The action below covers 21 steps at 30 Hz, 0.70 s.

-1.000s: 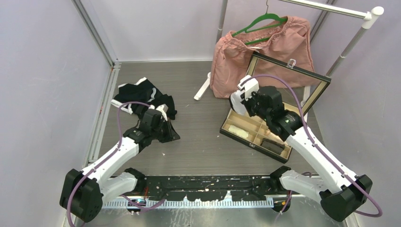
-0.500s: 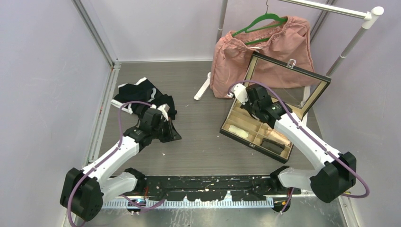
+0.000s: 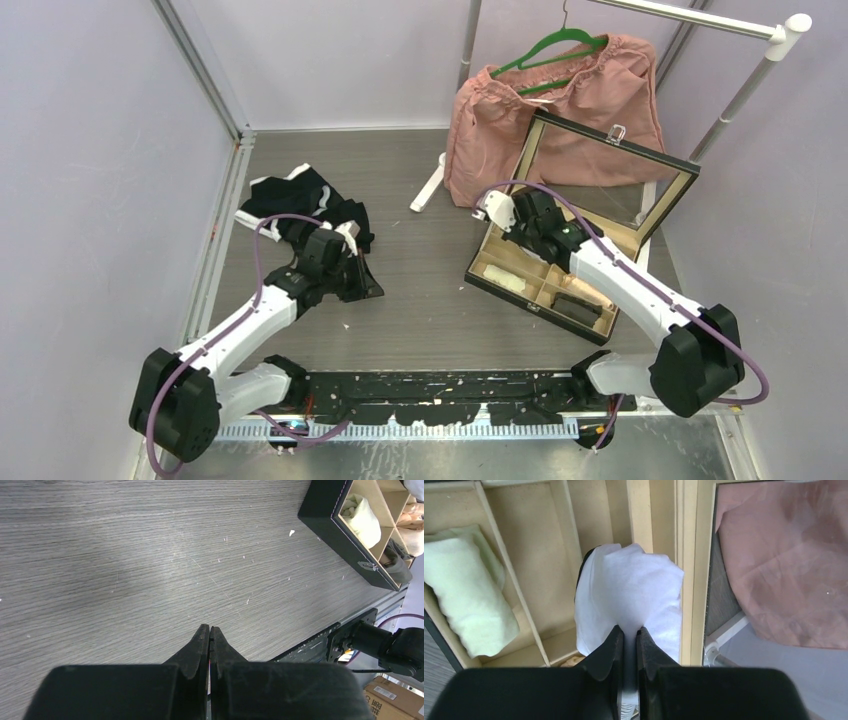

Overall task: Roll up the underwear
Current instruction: Place the underwear in the storage box.

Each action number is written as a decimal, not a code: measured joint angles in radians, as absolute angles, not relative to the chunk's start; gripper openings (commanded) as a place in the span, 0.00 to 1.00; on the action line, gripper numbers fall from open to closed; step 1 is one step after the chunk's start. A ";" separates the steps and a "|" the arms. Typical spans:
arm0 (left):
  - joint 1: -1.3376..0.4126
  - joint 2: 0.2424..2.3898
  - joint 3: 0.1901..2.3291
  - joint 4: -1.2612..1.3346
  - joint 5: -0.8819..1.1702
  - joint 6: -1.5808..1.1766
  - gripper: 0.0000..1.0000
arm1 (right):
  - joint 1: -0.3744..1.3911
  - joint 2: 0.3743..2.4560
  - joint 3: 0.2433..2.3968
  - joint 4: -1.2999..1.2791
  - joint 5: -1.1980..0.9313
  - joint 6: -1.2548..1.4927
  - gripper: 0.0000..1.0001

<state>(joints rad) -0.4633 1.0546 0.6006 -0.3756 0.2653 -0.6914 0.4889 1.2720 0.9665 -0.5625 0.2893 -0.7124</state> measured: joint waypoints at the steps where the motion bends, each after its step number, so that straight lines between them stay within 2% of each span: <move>1: -0.463 1.057 0.601 -0.375 0.265 -0.691 0.01 | 0.489 1.275 0.966 -0.558 0.281 -0.712 0.01; 21: -0.463 1.067 0.606 -0.375 0.262 -0.690 0.01 | 0.489 1.396 0.965 -0.533 0.059 -0.625 0.01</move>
